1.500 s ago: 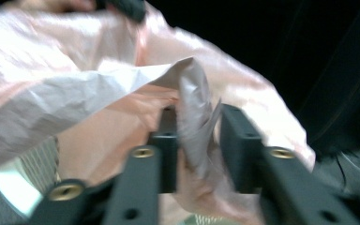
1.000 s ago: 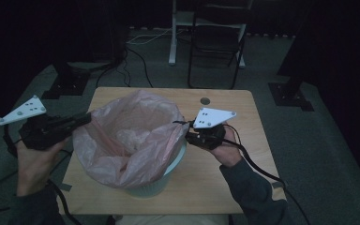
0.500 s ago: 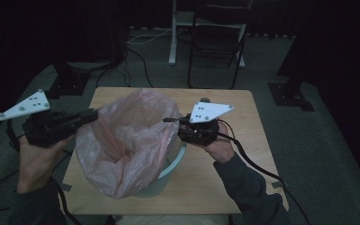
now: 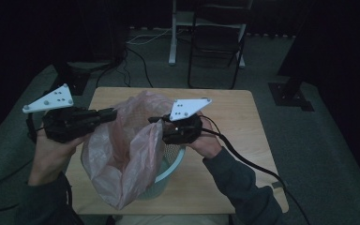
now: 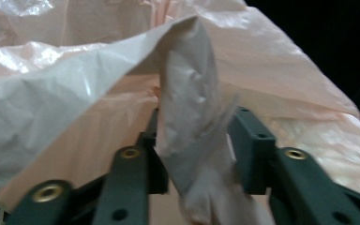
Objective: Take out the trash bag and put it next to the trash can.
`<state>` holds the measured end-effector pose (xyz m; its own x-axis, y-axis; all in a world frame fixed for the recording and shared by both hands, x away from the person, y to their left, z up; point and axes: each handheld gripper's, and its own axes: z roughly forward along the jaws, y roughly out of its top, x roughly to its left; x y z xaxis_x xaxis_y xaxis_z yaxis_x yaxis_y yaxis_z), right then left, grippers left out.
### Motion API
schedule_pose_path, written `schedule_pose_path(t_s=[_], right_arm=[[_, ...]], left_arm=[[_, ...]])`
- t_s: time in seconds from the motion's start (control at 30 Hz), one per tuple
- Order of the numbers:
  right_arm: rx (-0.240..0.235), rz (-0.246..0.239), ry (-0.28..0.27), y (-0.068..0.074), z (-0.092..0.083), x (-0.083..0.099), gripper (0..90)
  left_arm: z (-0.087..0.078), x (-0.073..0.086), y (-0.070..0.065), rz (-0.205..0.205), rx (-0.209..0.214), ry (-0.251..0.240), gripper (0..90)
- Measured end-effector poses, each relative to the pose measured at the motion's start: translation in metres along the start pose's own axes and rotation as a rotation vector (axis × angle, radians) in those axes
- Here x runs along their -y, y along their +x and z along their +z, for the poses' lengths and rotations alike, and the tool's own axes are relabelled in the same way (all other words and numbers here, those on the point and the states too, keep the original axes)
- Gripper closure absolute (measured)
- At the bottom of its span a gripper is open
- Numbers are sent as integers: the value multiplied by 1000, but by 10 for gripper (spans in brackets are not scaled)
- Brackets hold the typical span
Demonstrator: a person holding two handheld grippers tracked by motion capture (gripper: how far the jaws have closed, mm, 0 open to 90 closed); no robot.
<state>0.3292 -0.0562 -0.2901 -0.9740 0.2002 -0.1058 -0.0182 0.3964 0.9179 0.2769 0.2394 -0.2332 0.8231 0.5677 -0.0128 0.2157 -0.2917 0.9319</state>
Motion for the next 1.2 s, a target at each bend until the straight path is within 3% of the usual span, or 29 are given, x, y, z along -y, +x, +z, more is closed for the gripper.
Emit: schedule_pose_path(t_s=[0.1, 0.27, 0.33, 0.4, 0.47, 0.77, 0.97, 1.03, 1.2], right_arm=[[-21, 6, 29, 1, 8, -4, 435], [0, -19, 65, 5, 19, -12, 333], [5, -9, 65, 4, 22, -15, 306], [-19, 3, 71, 1, 26, -16, 270], [-7, 16, 82, 0, 29, -17, 228], [4, 52, 72, -4, 38, -31, 174], [-52, 84, 25, -7, 47, -34, 165], [-72, 86, 22, -7, 50, -33, 224], [-130, 67, 10, -5, 54, -32, 607]], left_arm=[[3, -2, 0, 2, 10, 5, 869], [9, -4, 5, -15, 61, 2, 869], [12, -4, 8, -21, 87, -2, 868], [14, -5, 11, -26, 116, -10, 868], [17, -5, 12, -29, 135, -12, 868], [28, -10, 11, -37, 185, -23, 868], [34, -12, 8, -66, 245, -55, 868], [36, -11, 8, -76, 264, -66, 868], [36, -8, 11, -107, 297, -100, 868]])
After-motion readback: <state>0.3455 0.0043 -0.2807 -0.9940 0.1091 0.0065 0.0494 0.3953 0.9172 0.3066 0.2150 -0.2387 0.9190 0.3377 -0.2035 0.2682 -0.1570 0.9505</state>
